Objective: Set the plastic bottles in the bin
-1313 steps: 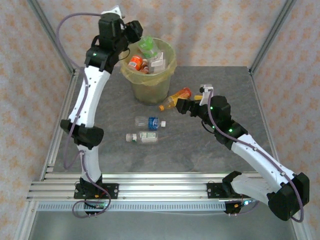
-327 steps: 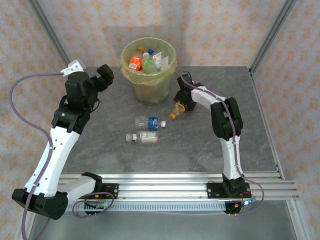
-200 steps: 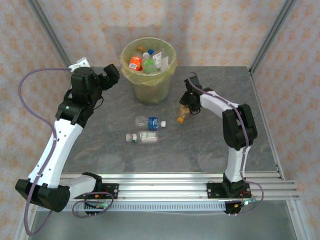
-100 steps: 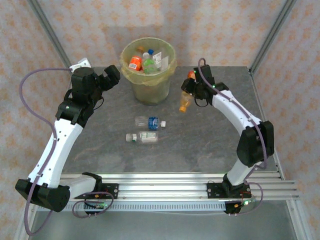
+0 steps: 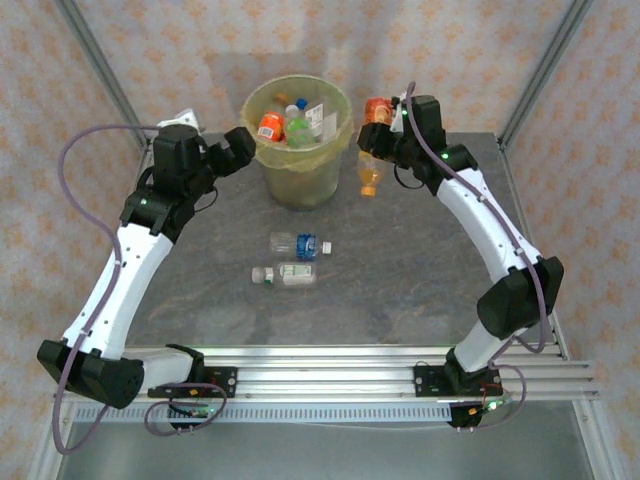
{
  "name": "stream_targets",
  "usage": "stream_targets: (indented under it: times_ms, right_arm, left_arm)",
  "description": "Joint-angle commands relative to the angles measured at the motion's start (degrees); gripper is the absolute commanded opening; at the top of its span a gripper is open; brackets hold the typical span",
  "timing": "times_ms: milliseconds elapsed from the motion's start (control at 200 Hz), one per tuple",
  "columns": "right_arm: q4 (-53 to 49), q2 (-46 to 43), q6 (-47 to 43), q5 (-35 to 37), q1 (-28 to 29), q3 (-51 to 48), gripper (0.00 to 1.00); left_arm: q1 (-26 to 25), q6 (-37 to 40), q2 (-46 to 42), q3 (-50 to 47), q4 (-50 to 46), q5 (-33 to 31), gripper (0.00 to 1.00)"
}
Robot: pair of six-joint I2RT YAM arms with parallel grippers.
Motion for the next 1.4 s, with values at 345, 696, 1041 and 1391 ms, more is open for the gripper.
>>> stream_targets:
  times_ms: [345, 696, 1041, 1391]
  right_arm:
    - [12.95, -12.03, -12.44, -9.48, 4.88, -9.38, 0.41]
    - [15.36, -11.87, -11.50, -11.92, 6.18, -9.78, 0.40]
    - [16.46, -12.43, -11.30, -13.09, 7.14, -10.71, 0.40]
    - [19.09, -12.66, -9.80, -13.26, 7.49, -11.54, 0.40]
  left_arm:
    - [-9.92, 2.41, 14.10, 22.24, -1.85, 22.58, 1.00]
    - [-15.35, 1.62, 21.97, 30.75, -2.91, 23.48, 1.00]
    - [-15.47, -1.02, 26.69, 35.18, -0.97, 24.84, 1.00]
    - [-15.61, -2.02, 26.90, 33.87, -0.62, 26.94, 0.75]
